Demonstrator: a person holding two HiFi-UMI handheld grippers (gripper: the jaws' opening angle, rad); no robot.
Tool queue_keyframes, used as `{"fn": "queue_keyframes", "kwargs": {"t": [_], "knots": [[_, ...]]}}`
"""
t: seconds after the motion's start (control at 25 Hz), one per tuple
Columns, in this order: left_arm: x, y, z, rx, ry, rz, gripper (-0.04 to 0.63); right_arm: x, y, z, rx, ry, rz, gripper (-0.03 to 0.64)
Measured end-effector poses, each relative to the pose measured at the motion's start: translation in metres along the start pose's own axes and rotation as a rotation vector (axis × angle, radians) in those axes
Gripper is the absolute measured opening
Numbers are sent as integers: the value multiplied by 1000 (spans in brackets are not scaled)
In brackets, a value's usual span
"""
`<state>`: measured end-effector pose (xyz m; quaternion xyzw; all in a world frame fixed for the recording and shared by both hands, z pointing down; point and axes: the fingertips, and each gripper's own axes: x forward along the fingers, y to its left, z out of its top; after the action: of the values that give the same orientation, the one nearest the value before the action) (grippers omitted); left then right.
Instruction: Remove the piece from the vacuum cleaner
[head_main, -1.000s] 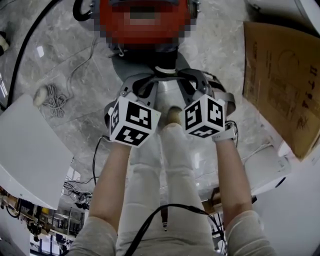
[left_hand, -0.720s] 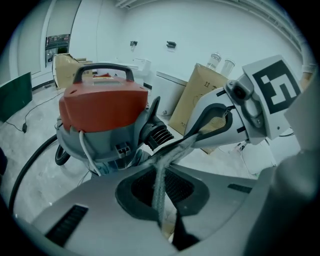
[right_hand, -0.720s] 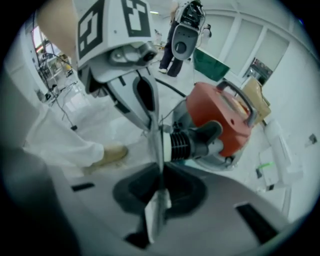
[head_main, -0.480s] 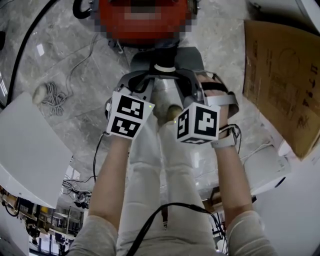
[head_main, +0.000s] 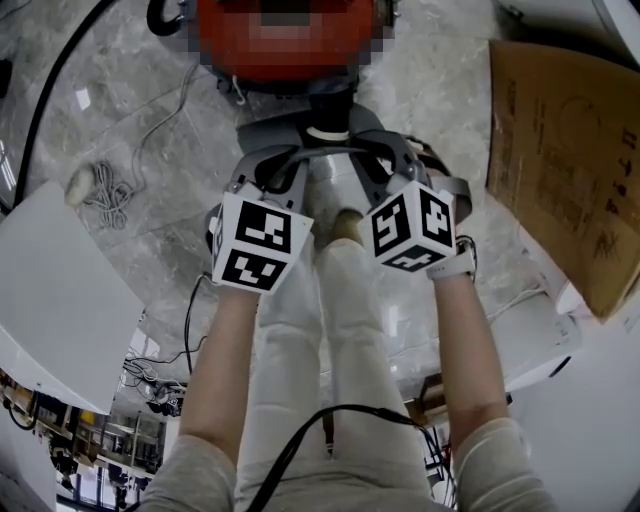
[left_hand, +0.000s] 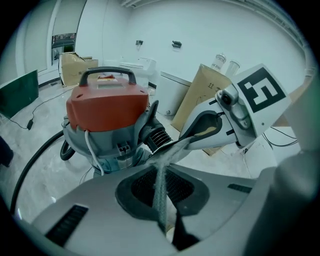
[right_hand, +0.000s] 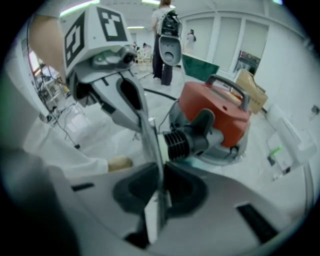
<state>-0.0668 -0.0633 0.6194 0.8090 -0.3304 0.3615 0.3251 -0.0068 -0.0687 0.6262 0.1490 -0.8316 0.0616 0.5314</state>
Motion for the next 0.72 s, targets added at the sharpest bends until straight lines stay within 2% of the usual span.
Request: {"fn": "queue_keyframes", "kwargs": {"t": [0.24, 0.36, 0.48, 0.6, 0.72], "knots": [[-2, -7, 4, 43, 16, 27, 36, 6, -1, -5, 157, -111, 76, 40], [-2, -10, 4, 61, 18, 28, 37, 7, -1, -6, 195, -160, 88, 40], [0, -9, 3, 26, -3, 8, 37, 6, -2, -7, 107, -131, 28, 40], [6, -3, -3, -106, -33, -34, 37, 3, -1, -5, -41, -48, -48, 39], [12, 1, -5, -208, -66, -68, 37, -2, 1, -3, -137, 11, -79, 38]]}}
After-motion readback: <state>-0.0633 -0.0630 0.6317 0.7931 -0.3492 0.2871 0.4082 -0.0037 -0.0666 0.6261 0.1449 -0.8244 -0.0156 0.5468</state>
